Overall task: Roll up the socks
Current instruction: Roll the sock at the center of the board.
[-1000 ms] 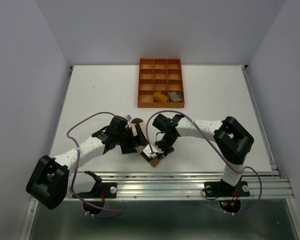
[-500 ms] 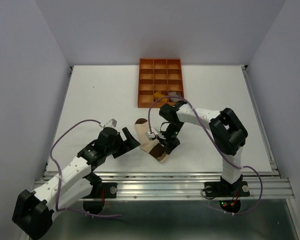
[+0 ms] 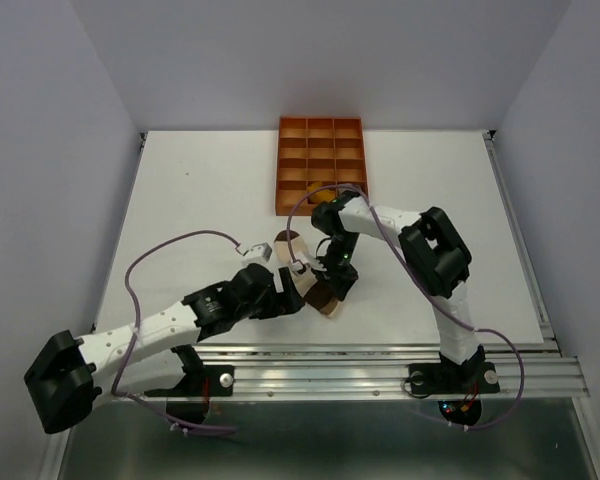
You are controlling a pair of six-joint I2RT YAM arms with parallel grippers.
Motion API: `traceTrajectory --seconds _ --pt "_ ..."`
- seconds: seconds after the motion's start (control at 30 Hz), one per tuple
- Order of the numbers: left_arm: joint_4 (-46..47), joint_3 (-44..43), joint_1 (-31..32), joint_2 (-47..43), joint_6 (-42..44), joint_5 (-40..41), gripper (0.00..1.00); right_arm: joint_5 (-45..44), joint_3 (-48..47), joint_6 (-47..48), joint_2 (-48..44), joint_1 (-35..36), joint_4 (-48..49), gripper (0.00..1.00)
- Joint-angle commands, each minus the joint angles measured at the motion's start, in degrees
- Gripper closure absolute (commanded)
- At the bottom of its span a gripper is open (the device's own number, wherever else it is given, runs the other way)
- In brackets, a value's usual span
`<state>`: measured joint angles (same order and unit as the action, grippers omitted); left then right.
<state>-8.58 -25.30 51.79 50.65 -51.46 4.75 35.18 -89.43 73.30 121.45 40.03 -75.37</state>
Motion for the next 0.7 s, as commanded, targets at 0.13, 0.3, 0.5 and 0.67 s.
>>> traceTrajectory --seconds 0.13,0.3,0.5,0.67 --pt "-0.74 -11.17 9.46 10.69 2.59 8.78 0.09 0.24 -6.20 -1.14 3.00 -1.53 -4.17 0.99" --pt "2.31 -16.01 14.03 13.06 10.30 8.44 0.09 1.29 -6.46 -1.58 3.09 -1.53 -4.17 0.99" --pt "5.85 -19.52 15.97 21.67 22.26 7.29 0.11 2.44 -5.94 -0.61 2.31 -1.53 -4.17 0.99" --pt "6.20 -22.78 16.94 27.30 26.94 7.64 0.13 3.14 -4.88 0.00 1.60 -1.53 -4.17 0.99"
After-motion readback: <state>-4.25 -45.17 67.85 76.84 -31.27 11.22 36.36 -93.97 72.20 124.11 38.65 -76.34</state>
